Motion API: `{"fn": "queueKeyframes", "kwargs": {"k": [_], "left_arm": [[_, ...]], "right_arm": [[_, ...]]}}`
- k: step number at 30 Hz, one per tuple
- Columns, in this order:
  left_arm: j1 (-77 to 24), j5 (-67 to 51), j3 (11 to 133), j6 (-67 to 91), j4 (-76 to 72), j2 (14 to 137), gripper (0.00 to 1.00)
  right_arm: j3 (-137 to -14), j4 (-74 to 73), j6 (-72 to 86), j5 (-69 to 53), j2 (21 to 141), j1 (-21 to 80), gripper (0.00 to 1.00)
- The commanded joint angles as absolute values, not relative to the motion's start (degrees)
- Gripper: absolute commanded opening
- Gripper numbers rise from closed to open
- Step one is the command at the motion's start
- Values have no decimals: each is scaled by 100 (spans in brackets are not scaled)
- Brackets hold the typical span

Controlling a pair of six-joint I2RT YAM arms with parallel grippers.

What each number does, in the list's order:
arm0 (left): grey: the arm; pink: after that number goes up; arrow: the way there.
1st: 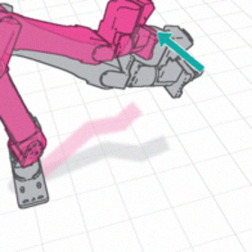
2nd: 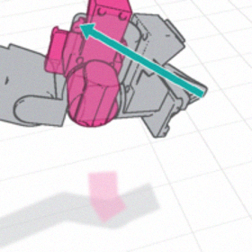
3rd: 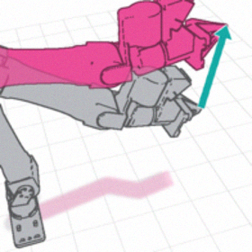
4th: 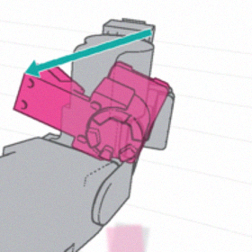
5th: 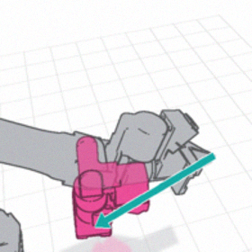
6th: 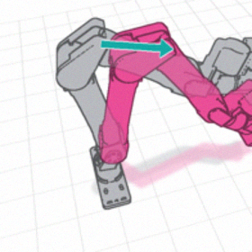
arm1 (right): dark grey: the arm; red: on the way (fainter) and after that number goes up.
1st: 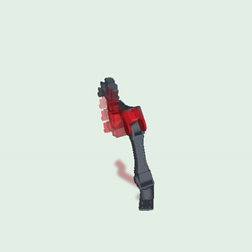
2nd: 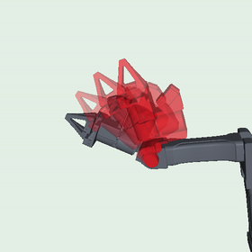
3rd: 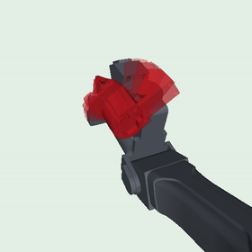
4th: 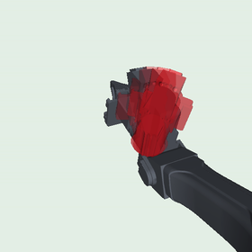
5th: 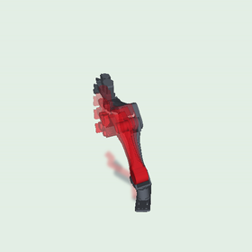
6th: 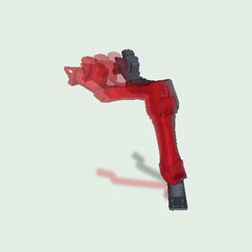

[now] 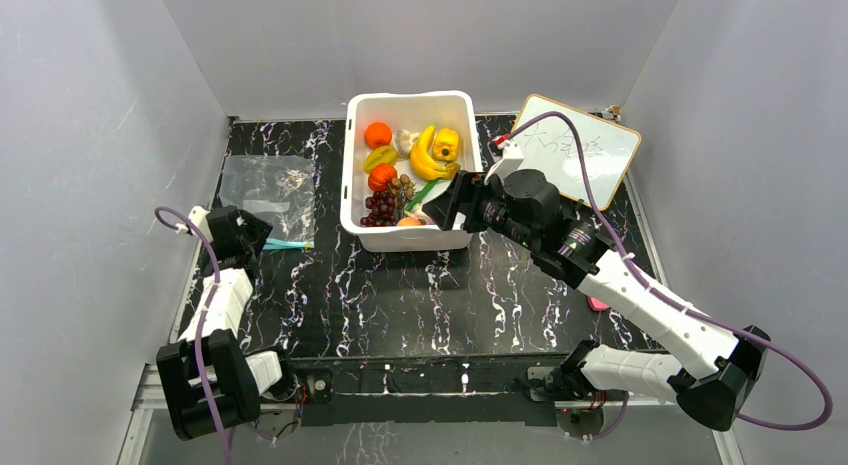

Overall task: Place the food in the zip-top bag and seal the zipper
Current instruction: Pick up the zipper food storage bag from the bin.

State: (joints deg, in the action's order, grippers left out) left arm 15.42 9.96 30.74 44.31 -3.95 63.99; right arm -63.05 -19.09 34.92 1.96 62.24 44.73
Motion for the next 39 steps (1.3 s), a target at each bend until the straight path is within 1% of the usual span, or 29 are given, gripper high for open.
{"fn": "queueKeyframes", "kwargs": {"k": [1, 5, 8, 15, 20, 23, 25, 28, 29, 32, 33, 39], "left_arm": [[1537, 1174, 3002, 4519, -435, 6316, 68], [1634, 918, 2817, 4472, -899, 6472, 77], [1808, 638, 2574, 4511, -1535, 6576, 79], [2111, -74, 2424, 4642, -2741, 7131, 74], [2323, -338, 2420, 4686, -3174, 7502, 70], [2425, -492, 2511, 4728, -3203, 7654, 61], [2434, -485, 2631, 4712, -3076, 7675, 48], [2443, -506, 2837, 4667, -2729, 7622, 22], [2443, -524, 2920, 4638, -2566, 7575, 16], [2443, -479, 3188, 4614, -1911, 7406, 2], [2439, -478, 3278, 4614, -1689, 7365, 0], [2443, -380, 3791, 4770, -389, 7109, 0]], "right_arm": [[-6293, -1585, 3640, 211, 6034, 4475, 74], [-6276, -1515, 3655, 143, 6055, 4481, 74], [-6320, -1537, 3651, 166, 6081, 4476, 74], [-6451, -1720, 3543, 371, 6051, 4474, 73], [-6390, -1738, 3533, 480, 5916, 4477, 74], [-6390, -1791, 3515, 524, 5896, 4474, 74], [-6396, -1773, 3476, 515, 5912, 4475, 74], [-6405, -1757, 3383, 440, 5944, 4480, 74], [-6381, -1743, 3384, 483, 5953, 4474, 74], [-6345, -1738, 3464, 589, 6006, 4479, 73], [-6346, -1750, 3505, 593, 6035, 4478, 73], [-6517, -1907, 3611, 446, 6282, 4481, 72]]}}
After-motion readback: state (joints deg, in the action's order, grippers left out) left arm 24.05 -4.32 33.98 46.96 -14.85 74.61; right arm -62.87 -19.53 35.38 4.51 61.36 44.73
